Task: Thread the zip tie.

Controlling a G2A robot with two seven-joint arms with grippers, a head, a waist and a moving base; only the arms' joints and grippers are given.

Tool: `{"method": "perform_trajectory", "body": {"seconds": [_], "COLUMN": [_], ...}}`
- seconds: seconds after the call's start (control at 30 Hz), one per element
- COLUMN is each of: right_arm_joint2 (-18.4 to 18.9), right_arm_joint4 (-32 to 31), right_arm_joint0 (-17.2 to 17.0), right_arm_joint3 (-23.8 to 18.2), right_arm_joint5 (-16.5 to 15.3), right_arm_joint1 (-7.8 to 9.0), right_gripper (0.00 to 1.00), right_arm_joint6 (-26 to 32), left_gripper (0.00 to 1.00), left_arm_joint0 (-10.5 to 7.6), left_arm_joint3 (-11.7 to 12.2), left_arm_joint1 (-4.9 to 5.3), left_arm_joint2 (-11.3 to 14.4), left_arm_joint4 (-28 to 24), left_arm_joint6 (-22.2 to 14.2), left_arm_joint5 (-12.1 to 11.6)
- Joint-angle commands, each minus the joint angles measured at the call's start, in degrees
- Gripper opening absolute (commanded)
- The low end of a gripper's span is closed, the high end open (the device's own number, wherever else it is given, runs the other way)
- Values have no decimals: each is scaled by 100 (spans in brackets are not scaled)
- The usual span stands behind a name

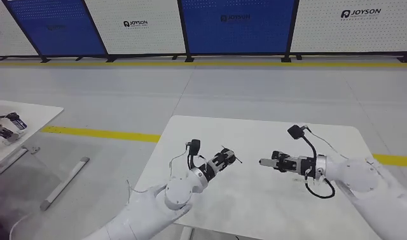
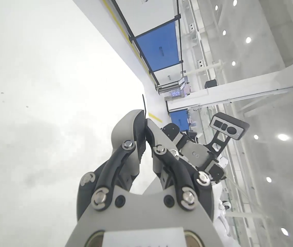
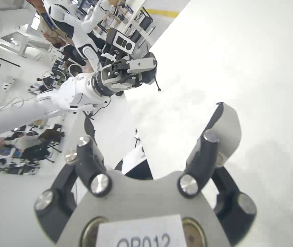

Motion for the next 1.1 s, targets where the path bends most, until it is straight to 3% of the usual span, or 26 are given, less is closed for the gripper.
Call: {"method": "perform_trajectory", "body": {"seconds": [0.0, 0.37, 0.53, 0.73, 0.93, 1.07], "right_arm_joint2": [1, 1, 43, 8, 31, 31], "right_arm_joint4": [-9, -9, 251, 754, 993, 993], "right_arm_joint0": [0, 0, -190, -190, -119, -119], "right_arm_joint3": [-2, -2, 92, 617, 1150, 1150], "right_arm_joint5": [0, 0, 0, 0, 0, 0], "right_arm_joint1": [1, 1, -47, -340, -717, -717], "right_gripper": [100, 100, 100, 100, 100, 100], "right_arm_joint6": [-6, -6, 89, 474, 884, 884], "left_gripper": [0, 0, 0, 0, 0, 0], "left_arm_joint0": [-2, 9, 114, 194, 224, 224], "left_arm_joint3": [-4, -1, -79, -346, -387, -387], "left_arm_joint1": [-1, -4, -59, -92, -132, -132], "left_arm_joint2": [3, 4, -154, -348, -373, -373], "left_arm_joint4": [-13, -35, -759, -950, -828, -828], "left_arm_joint6": [8, 2, -122, -49, -59, -59], "left_arm_joint5": [2, 4, 138, 284, 450, 450]}}
